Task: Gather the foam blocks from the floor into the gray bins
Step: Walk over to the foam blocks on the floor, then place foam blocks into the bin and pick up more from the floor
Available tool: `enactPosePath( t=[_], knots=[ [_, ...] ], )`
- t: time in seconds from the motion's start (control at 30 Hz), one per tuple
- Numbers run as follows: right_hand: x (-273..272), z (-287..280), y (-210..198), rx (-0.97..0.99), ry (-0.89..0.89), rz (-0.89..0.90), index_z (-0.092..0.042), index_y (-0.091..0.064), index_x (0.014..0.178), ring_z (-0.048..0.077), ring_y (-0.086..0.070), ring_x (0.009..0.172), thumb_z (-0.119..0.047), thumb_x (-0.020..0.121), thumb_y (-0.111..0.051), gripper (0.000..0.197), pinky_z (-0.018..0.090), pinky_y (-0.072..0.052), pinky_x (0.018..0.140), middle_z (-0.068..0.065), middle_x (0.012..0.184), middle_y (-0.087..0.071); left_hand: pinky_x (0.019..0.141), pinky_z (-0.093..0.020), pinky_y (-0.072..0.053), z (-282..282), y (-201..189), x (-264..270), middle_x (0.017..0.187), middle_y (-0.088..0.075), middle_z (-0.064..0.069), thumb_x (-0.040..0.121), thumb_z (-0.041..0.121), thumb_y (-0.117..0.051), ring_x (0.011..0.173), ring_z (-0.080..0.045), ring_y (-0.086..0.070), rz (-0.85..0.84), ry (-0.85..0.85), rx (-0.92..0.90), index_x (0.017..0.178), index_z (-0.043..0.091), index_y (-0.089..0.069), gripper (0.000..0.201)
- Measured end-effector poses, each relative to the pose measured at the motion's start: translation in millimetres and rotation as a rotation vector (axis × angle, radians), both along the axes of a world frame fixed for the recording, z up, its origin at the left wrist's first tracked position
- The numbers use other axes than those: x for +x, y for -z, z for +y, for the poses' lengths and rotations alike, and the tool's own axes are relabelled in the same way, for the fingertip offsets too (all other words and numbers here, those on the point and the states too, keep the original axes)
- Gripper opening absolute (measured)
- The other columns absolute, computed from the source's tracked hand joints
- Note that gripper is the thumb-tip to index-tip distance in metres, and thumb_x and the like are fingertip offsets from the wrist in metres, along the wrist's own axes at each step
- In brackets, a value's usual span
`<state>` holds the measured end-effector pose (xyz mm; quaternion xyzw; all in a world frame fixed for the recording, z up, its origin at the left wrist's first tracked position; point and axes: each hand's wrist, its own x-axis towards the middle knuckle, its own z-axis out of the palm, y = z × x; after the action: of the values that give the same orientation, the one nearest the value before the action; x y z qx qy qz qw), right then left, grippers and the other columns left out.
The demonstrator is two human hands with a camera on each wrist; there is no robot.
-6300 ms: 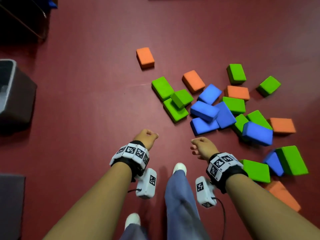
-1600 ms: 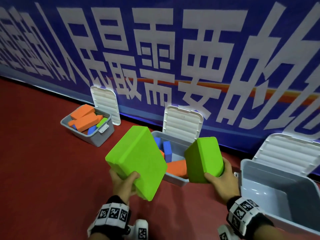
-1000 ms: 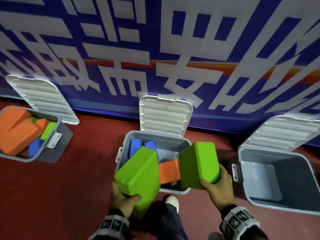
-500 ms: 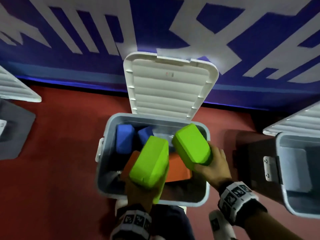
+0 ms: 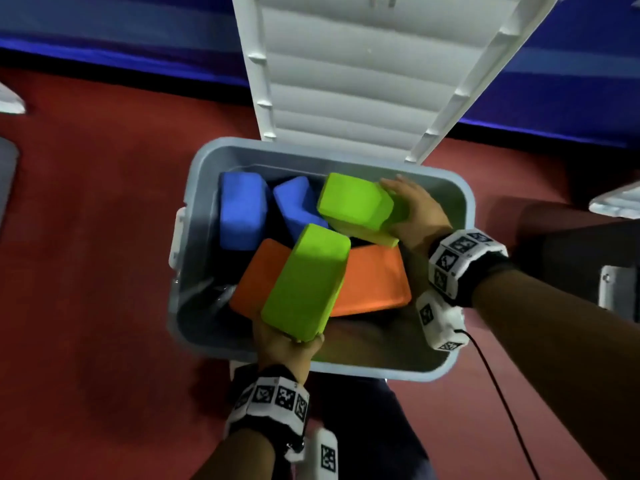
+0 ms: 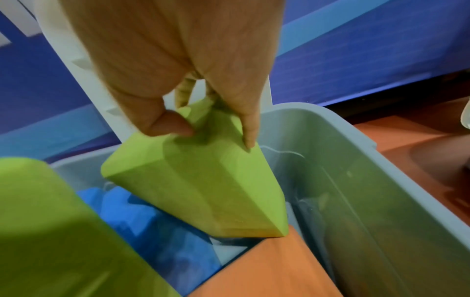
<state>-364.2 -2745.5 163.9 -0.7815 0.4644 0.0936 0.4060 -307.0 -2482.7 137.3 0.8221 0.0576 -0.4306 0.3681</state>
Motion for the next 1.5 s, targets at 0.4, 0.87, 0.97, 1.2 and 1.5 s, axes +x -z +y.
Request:
enactPosePath(
  t=[0.4, 0.87, 0.97, 1.2, 1.5],
  knots=[
    [-54.9, 51.1, -7.9, 0.026, 0.25, 0.141, -0.016, -0.048, 0.134, 0.023, -0.04, 0.125, -0.017, 0.076, -0.061, 0.059, 0.012, -0.025, 0.093, 0.013, 0.138, -0.039, 0.111, -0.038, -0.034, 33.6, -8.5, 40.1, 0.141, -0.033, -0.009, 0.016, 0.042, -0.096, 0.127, -0.025, -0.041, -0.019, 0.3, 0.089, 0.14, 0.031, -0.021, 0.146],
    [-75.2, 108.5, -58.9, 0.159, 0.407, 0.2, -0.014, -0.051, 0.129, 0.03, -0.058, 0.101, -0.006, 0.082, -0.061, 0.049, 0.02, -0.036, 0.083, 0.014, 0.125, -0.044, 0.097, -0.026, -0.041, -10.8, -59.1, 61.8, 0.128, -0.055, -0.009, 0.062, 0.029, -0.078, 0.12, -0.017, -0.053, -0.175, 0.575, 0.012, 0.139, 0.014, -0.041, 0.087],
    [-76.3, 109.6, -66.7, 0.16, 0.39, 0.21, -0.016, -0.051, 0.128, 0.028, -0.058, 0.1, -0.008, 0.083, -0.06, 0.047, 0.017, -0.033, 0.076, 0.011, 0.123, -0.043, 0.108, -0.031, -0.028, -8.0, -64.0, 69.5, 0.146, -0.038, -0.013, 0.065, 0.014, -0.081, 0.134, -0.026, -0.037, -0.21, 0.623, 0.09, 0.147, 0.013, -0.029, 0.097],
    [-72.9, 110.2, -131.5, 0.174, 0.415, 0.166, -0.015, -0.052, 0.128, 0.031, -0.058, 0.1, -0.009, 0.082, -0.057, 0.047, 0.029, -0.044, 0.088, 0.012, 0.121, -0.044, 0.106, -0.042, -0.035, -2.6, -130.7, 61.8, 0.139, -0.042, -0.017, 0.054, 0.038, -0.073, 0.128, -0.032, -0.041, -0.185, 0.631, 0.094, 0.143, 0.013, -0.036, 0.1],
    [-88.2, 132.5, -314.8, 0.15, 0.516, -0.028, -0.015, -0.058, 0.117, 0.019, -0.056, 0.096, -0.01, 0.086, -0.057, 0.031, 0.027, -0.041, 0.087, 0.003, 0.102, -0.061, 0.097, -0.029, -0.037, -53.8, -321.1, 70.7, 0.129, -0.054, -0.017, 0.082, 0.012, -0.069, 0.119, -0.028, -0.051, -0.253, 0.613, -0.049, 0.131, 0.007, -0.05, 0.053]
  ],
)
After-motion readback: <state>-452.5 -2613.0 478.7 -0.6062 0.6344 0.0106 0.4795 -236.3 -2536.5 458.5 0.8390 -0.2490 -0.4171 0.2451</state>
